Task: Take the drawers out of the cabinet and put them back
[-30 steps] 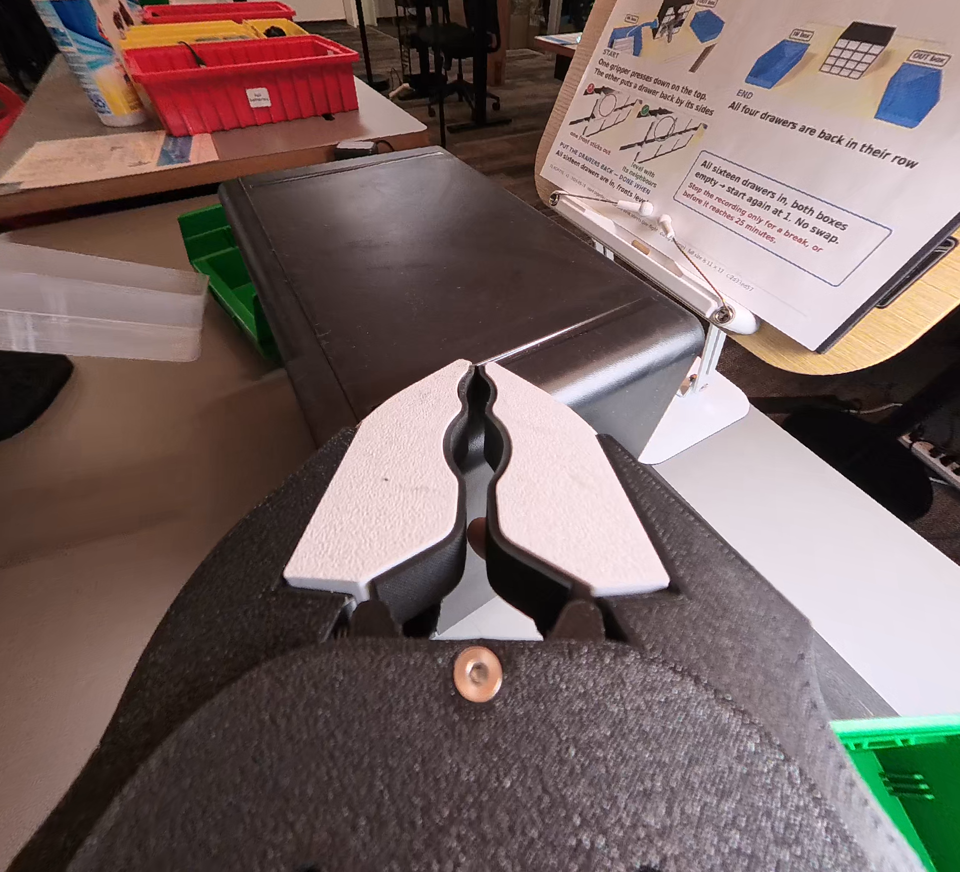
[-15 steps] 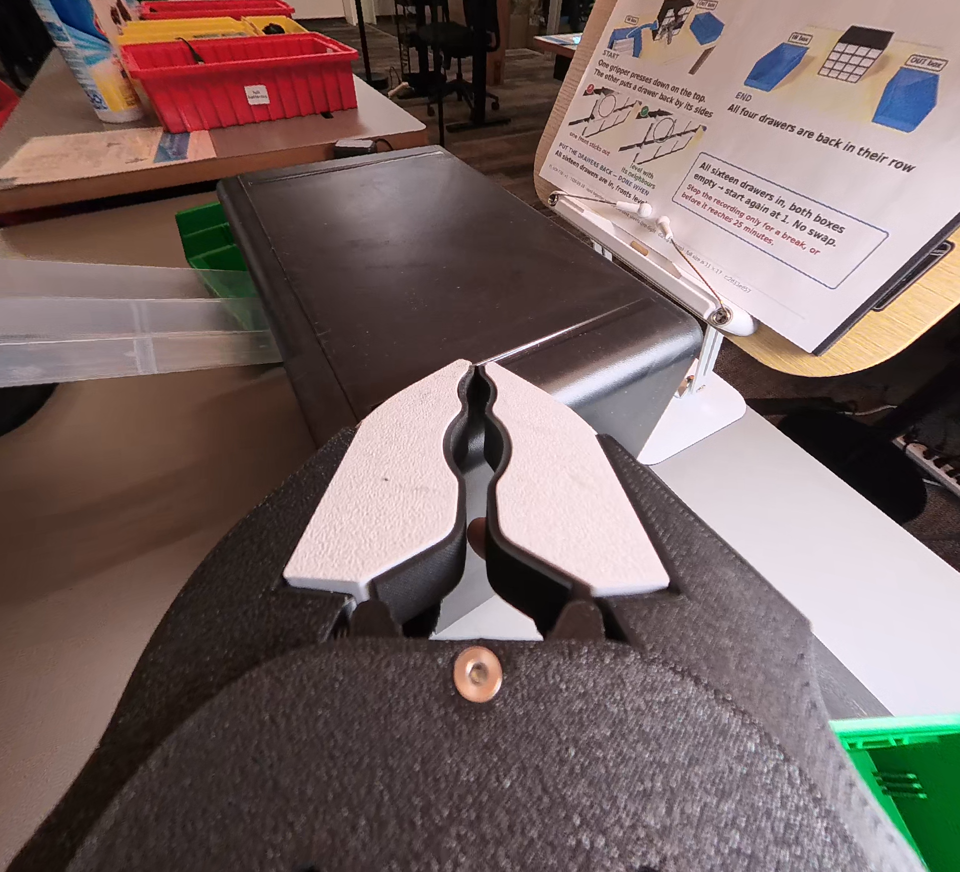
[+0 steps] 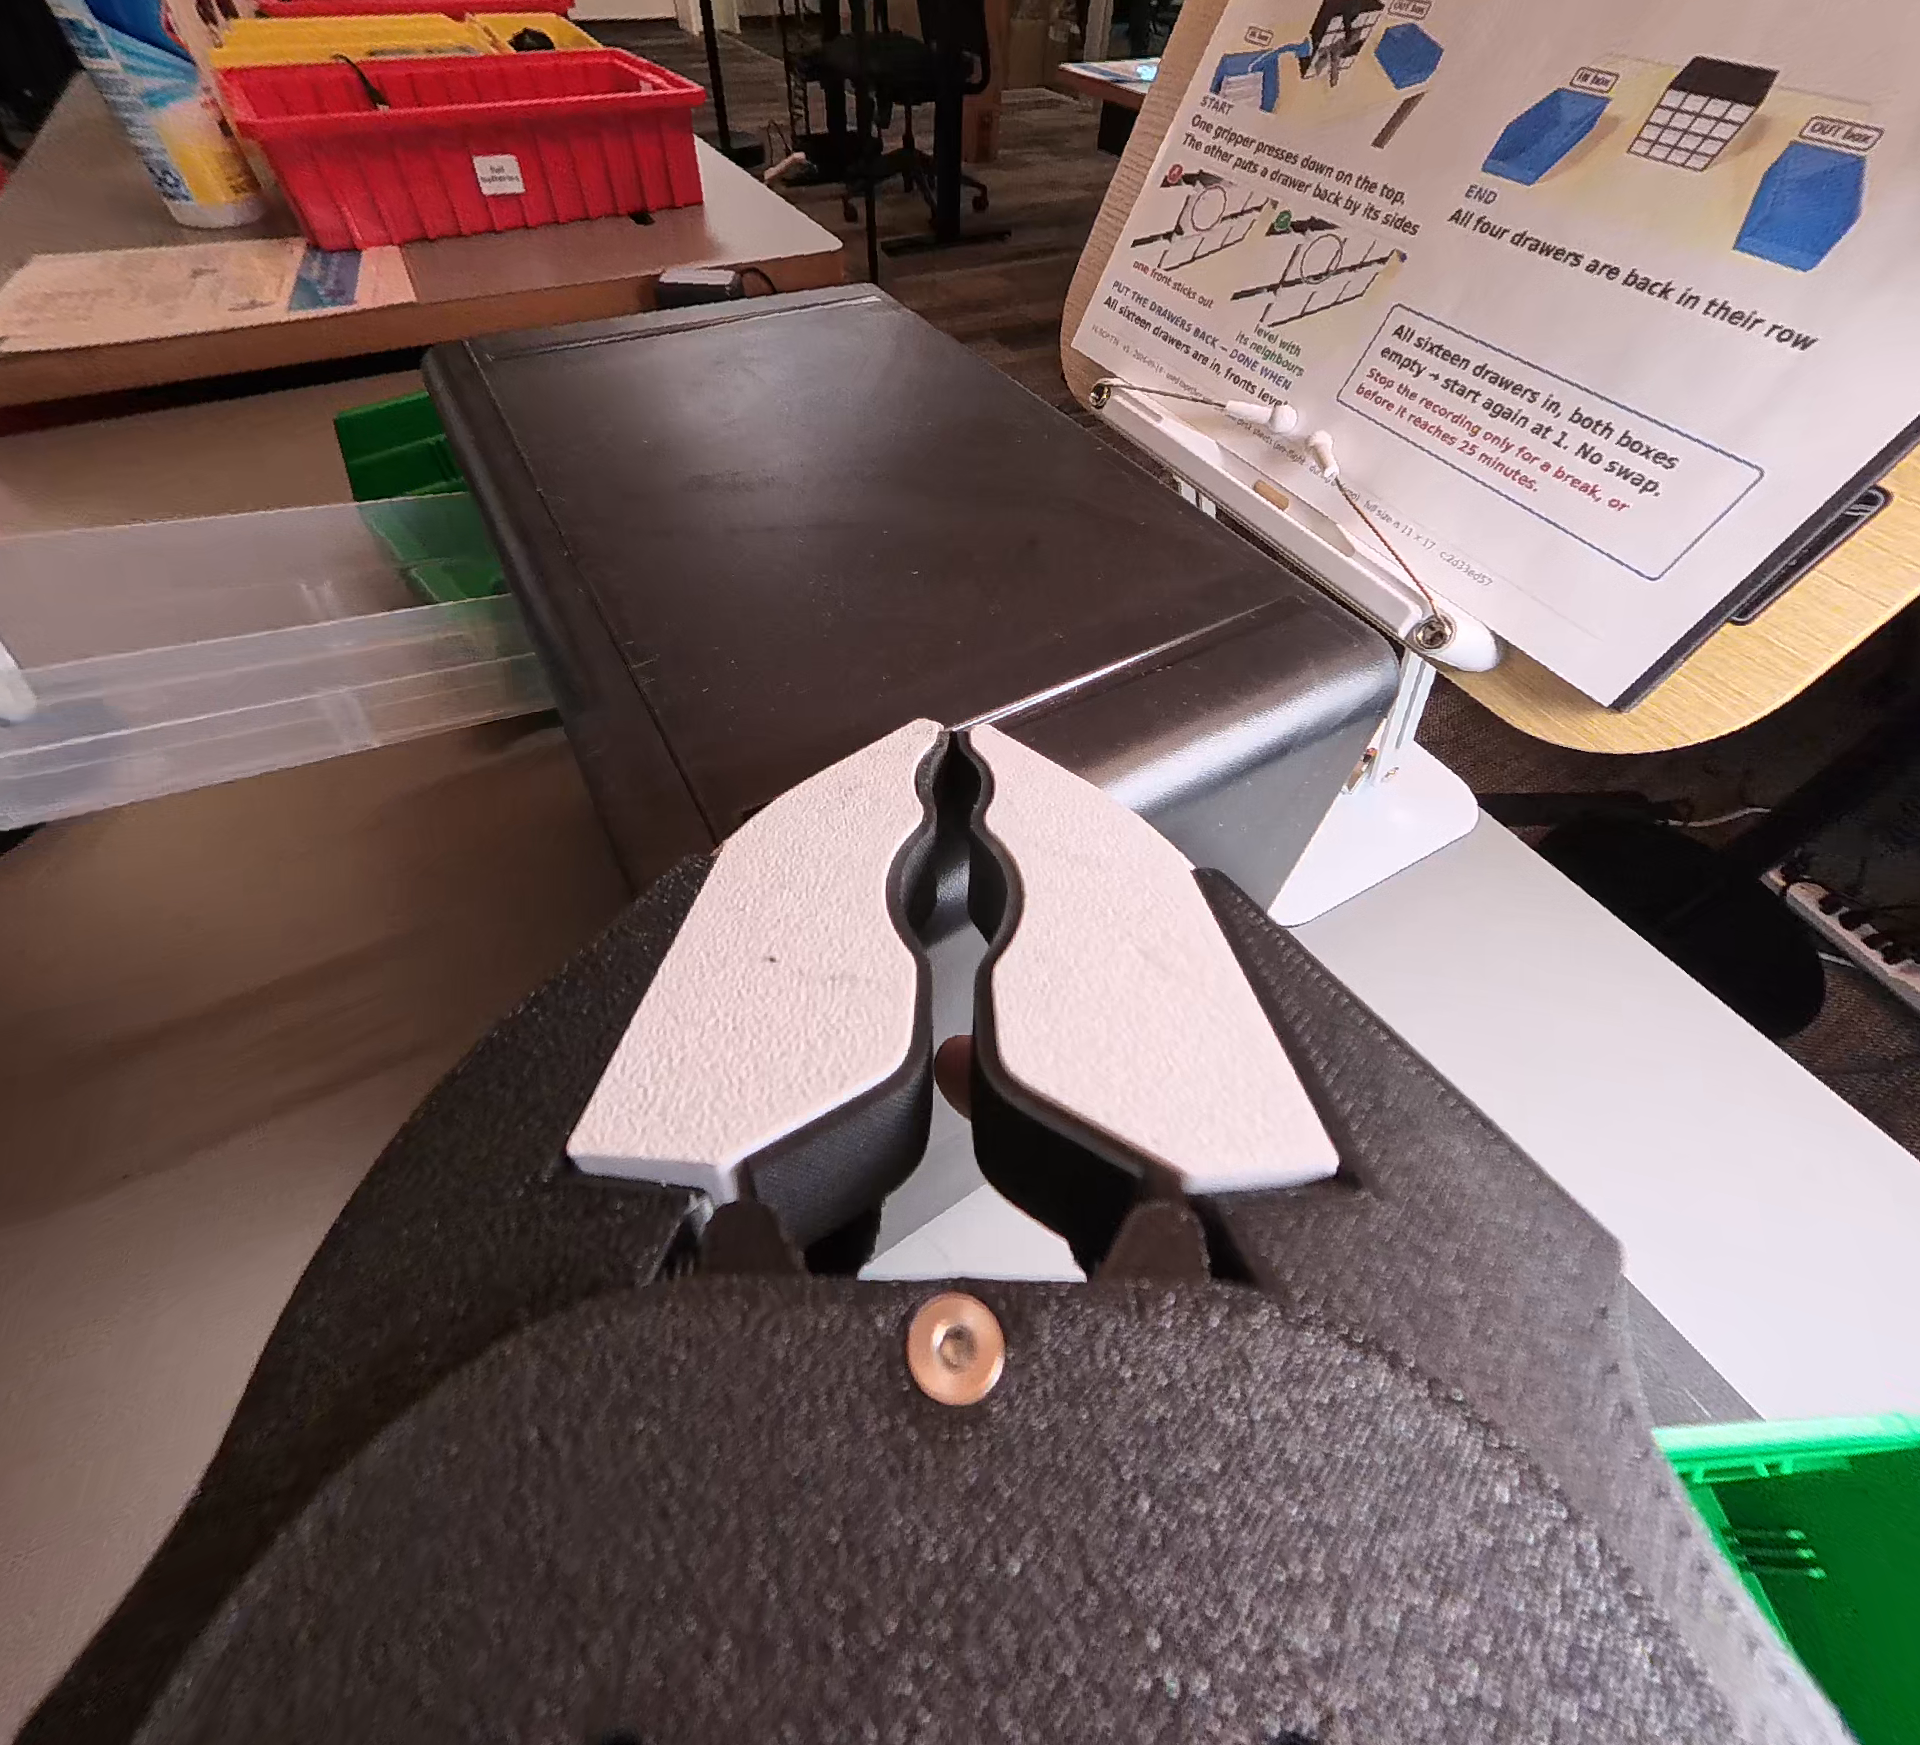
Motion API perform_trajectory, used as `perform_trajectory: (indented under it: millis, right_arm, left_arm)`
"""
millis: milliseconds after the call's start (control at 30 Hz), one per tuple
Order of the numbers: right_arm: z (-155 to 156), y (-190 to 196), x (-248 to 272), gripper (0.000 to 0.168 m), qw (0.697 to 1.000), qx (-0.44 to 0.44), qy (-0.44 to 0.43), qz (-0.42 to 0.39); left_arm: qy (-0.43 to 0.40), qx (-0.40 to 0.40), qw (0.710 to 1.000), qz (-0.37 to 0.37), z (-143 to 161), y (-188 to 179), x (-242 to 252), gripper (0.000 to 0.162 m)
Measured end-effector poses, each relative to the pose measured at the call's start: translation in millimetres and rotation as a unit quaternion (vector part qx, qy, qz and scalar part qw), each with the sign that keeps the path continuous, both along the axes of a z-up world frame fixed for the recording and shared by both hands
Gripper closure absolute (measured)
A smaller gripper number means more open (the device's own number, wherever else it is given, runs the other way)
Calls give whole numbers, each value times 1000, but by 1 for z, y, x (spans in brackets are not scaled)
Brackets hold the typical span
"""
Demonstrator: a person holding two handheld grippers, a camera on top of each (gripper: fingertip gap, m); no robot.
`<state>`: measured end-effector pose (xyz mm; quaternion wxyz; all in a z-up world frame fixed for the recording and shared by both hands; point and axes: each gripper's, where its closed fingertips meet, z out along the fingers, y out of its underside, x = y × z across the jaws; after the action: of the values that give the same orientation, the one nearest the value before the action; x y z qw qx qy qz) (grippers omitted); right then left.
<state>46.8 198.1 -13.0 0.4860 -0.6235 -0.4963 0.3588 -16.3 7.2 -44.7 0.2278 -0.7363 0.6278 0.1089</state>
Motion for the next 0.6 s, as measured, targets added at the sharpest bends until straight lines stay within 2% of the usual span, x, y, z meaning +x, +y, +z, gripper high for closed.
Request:
perform_trajectory:
  millis: [167,367,500,600]
  right_arm:
    - [0,0,0,168,1000,1,-1,0]
    - [0,0,0,168,1000,0,1,1]
    - [0,0,0,168,1000,-3,4,4]
    - [0,0,0,168,1000,-4,6,5]
  left_arm:
    - [32,83,996,-26,-12,24,-15,142]
    - [-17,144,989,-35,-9,62,-21,141]
    - [-36,182,982,-26,-5,81,-23,126]
    - [-72,179,981,-22,0,78,-20,120]
